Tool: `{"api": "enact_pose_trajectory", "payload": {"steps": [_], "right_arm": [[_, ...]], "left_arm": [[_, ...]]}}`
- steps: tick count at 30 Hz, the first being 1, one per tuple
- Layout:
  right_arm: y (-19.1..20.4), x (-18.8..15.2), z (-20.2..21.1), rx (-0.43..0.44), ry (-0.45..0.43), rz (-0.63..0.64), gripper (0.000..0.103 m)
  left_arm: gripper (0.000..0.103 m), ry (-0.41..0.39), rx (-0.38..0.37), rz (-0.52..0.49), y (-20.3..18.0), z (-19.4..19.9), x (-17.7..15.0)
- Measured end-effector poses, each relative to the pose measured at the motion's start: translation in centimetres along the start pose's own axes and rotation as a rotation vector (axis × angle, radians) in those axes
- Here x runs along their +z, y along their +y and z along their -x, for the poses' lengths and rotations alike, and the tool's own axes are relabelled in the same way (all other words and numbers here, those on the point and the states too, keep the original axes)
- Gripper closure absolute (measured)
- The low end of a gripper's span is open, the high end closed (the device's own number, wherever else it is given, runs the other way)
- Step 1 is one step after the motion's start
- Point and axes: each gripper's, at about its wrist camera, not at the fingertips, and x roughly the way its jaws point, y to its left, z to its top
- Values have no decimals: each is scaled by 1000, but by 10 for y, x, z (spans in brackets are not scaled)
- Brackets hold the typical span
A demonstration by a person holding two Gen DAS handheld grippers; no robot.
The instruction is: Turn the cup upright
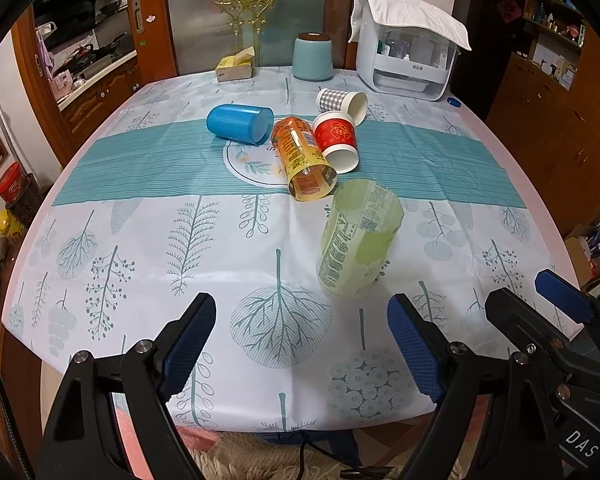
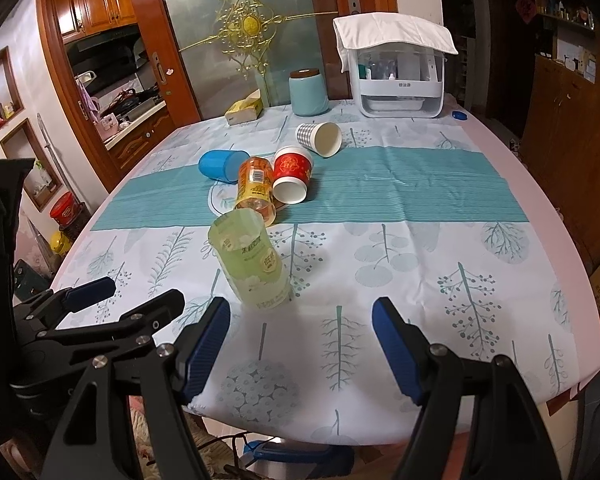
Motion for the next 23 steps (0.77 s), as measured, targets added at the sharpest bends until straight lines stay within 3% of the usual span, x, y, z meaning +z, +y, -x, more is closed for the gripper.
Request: {"api": "enact_pose_trajectory", "payload": {"steps": [23], "right_arm": [[2,-6,-4,4,11,-4,29]], "left_arm": [[17,16,14,5,8,-4,-5]]}}
